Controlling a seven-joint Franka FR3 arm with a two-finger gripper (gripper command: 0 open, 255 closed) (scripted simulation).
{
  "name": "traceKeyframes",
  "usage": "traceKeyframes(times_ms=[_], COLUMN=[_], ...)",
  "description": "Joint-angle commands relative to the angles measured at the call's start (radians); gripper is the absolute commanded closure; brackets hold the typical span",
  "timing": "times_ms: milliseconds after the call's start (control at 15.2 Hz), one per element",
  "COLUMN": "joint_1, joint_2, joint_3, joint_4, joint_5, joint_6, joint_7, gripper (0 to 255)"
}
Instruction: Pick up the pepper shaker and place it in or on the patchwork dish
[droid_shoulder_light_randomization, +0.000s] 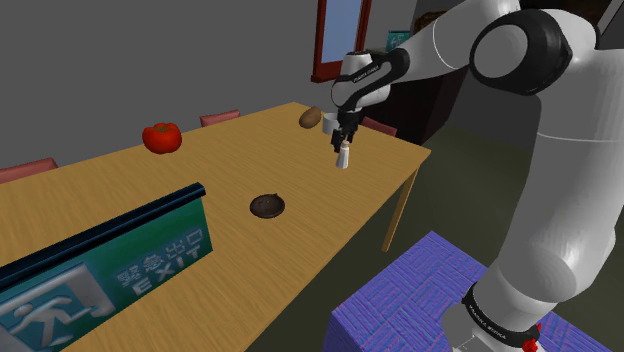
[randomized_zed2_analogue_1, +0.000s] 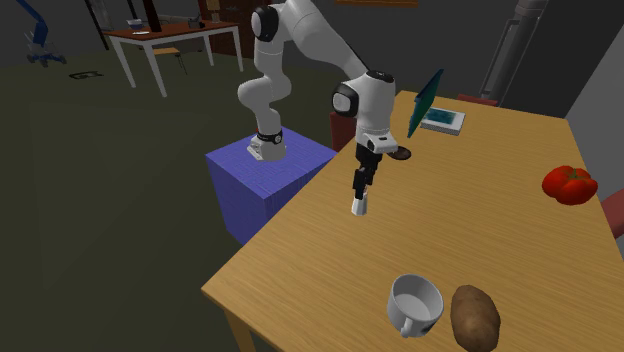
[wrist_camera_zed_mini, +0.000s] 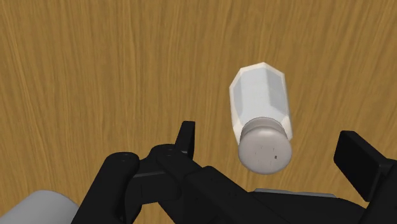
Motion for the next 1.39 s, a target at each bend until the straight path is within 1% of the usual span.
traceKeyframes(times_ms=[0, 330, 396, 990, 1320], joint_1=[0.000, 0.000, 0.000, 0.000, 0.001], joint_2=[0.005, 0.005, 0.005, 0.005, -0.025], joint_3=[0.000, 0.000, 0.000, 0.000, 0.000], joint_4=[0.001, 0.001, 0.001, 0.001, 0.029], joint_5=[0.000, 0.000, 0.000, 0.000, 0.000], joint_6=[0.004, 0.004, 0.004, 0.004, -0.054], joint_7=[0.000, 0.000, 0.000, 0.000, -0.003], gripper=[0, 0, 255, 255, 255])
